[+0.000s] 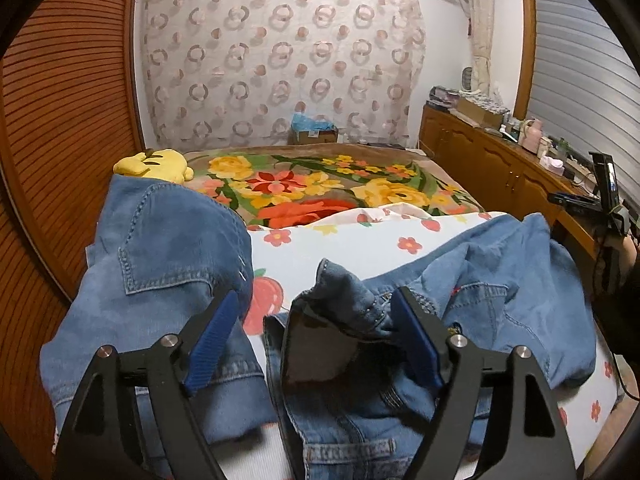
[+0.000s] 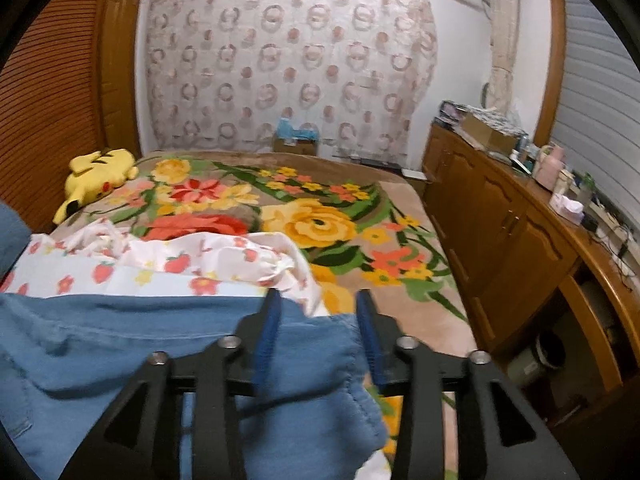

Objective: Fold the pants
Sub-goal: 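Open both tools to release the jeans, then pinch the jeans waistband with the right tool while the left tool pinches it too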

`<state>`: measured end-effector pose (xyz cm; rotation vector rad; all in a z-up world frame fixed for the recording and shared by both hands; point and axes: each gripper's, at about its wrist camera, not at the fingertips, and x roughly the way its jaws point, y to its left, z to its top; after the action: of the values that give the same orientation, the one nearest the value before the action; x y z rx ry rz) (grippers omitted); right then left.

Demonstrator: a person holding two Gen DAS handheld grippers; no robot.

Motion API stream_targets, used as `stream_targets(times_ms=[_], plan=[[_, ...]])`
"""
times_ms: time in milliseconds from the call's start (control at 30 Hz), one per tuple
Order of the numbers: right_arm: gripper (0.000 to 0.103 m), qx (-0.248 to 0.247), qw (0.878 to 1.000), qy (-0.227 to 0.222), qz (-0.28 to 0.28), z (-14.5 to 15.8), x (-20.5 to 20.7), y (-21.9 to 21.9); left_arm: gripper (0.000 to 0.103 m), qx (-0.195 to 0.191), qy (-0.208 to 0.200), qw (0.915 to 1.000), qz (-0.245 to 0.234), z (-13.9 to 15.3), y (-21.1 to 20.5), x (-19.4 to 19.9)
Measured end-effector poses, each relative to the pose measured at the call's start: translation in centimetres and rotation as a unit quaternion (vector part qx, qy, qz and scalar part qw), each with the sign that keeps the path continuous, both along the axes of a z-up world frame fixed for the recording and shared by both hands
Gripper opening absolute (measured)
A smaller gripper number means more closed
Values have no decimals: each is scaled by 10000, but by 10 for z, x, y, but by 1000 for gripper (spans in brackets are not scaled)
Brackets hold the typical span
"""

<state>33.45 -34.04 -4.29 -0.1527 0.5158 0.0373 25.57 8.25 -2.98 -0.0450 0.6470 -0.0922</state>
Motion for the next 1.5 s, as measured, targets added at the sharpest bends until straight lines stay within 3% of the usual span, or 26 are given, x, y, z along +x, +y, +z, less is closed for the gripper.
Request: stream_targets(times_ms=[200,467,700,833,867,900,933,967,1133,1400,1500], plan=[[49,258,9968,207,726,-1,-12,15,84,-1,-110,9999,13,5,2,-7],[52,306,9781,900,1854,-15,0,48,85,-22,-48,9999,-108,-1,0,-17],[52,-122,9685,1459,2016,-27,37,54,85,-94,339,9992,-190,-30,-3,-15],[52,-309,9664,1531,2043,-24,43,57,85,-51,443,9989,-162,-40,-4,-15],[50,-349,9665,1514,2043,-24,42,61,85,-55,451,9988,-161,-41,-4,-15],[36,-376,9663,1499,2058,-23,42,64,85,-58,456,9988,-162,-42,-4,-15],[15,-426,9659,1488,2076,-21,36,75,85,-53,459,9988,-162,-43,-4,-15],[5,-540,9652,1480,2090,-21,29,83,85,-33,459,9988,-165,-43,-5,-16],[1,-789,9643,1301,2170,-15,16,85,85,9,454,9988,-182,-43,-8,-19],[0,-561,9828,526,1681,15,19,78,85,-13,426,9989,-198,-41,-8,-30],[1,-518,9868,503,1451,11,28,83,85,-39,425,9989,-199,-43,-8,-35]])
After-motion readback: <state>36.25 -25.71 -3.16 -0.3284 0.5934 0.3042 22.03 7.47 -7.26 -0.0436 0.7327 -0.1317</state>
